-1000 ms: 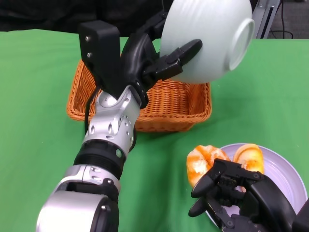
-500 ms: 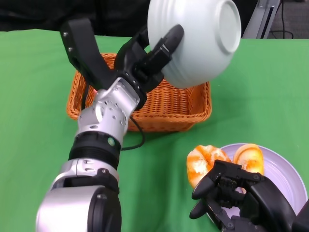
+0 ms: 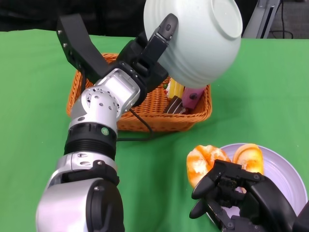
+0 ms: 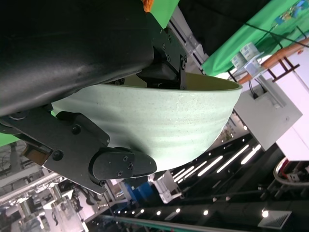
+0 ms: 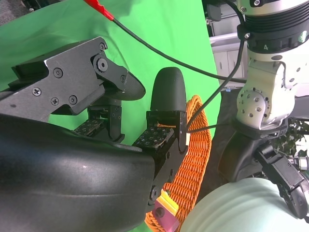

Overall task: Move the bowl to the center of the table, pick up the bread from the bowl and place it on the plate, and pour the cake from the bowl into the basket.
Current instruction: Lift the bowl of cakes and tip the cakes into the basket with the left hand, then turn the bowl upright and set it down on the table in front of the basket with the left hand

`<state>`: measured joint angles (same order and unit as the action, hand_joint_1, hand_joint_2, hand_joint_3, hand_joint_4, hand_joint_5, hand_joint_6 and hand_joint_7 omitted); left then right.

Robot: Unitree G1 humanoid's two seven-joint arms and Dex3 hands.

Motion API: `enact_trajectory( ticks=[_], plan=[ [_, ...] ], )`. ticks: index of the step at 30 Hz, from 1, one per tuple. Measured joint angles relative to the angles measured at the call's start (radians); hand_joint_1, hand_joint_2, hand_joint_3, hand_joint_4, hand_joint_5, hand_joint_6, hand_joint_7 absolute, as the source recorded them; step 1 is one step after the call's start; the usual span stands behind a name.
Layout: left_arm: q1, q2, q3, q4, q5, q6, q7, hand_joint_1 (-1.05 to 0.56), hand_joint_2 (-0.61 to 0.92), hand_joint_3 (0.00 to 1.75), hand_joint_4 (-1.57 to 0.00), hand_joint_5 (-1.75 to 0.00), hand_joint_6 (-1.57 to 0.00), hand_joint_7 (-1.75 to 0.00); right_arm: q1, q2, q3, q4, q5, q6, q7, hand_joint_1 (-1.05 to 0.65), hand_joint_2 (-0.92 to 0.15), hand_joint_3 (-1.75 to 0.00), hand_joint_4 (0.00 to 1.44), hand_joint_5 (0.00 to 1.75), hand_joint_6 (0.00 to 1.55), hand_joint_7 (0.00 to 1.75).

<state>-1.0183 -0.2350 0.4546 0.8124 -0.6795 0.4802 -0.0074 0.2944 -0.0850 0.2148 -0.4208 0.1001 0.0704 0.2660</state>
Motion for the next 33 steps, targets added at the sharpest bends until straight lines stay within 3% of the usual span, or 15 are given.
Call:
enact_trajectory(
  ticks=[13, 19, 24, 27, 30, 33],
  plan=[
    [0.005, -0.010, 0.004, -0.085, -0.029, 0.022, 0.076, -0.19, 0.92, 0.59, -0.79, -1.75, -0.65, -1.67, 0.002, 0.000, -0.001, -0.001, 0.001, 0.006, -0.002, -0.10, -0.68, -0.94, 0.74, 1.16, 0.62, 1.32],
    [0.024, -0.004, -0.026, -0.148, -0.034, 0.034, 0.062, -0.21, 0.92, 0.53, -0.75, -1.75, -0.61, -1.65, 0.004, 0.000, -0.001, -0.017, 0.001, 0.031, -0.006, -0.07, -0.70, -0.92, 0.73, 1.18, 0.61, 1.33],
    [0.074, 0.022, -0.103, -0.218, -0.009, 0.037, -0.033, -0.18, 0.91, 0.58, -0.72, -1.75, -0.65, -1.56, 0.003, 0.000, -0.001, -0.024, 0.002, 0.035, -0.005, -0.08, -0.68, -0.94, 0.75, 1.17, 0.62, 1.33],
    [0.132, 0.086, -0.214, -0.286, 0.082, -0.035, -0.235, -0.24, 0.92, 0.51, -0.67, -1.75, -0.67, -1.51, 0.000, 0.000, -0.003, -0.017, 0.000, 0.022, -0.005, -0.09, -0.63, -1.00, 0.77, 1.15, 0.63, 1.32],
    [0.164, 0.175, -0.300, -0.327, 0.183, -0.171, -0.418, -0.23, 0.92, 0.48, -0.69, -1.75, -0.70, -1.49, -0.006, 0.000, -0.005, -0.006, 0.001, 0.015, -0.004, -0.10, -0.63, -1.00, 0.77, 1.14, 0.64, 1.31],
    [0.171, 0.240, -0.340, -0.338, 0.274, -0.341, -0.514, -0.26, 0.92, 0.48, -0.68, -1.75, -0.64, -1.50, -0.008, 0.000, -0.005, -0.004, 0.001, 0.014, -0.004, -0.10, -0.62, -1.01, 0.78, 1.14, 0.65, 1.30]
  ],
)
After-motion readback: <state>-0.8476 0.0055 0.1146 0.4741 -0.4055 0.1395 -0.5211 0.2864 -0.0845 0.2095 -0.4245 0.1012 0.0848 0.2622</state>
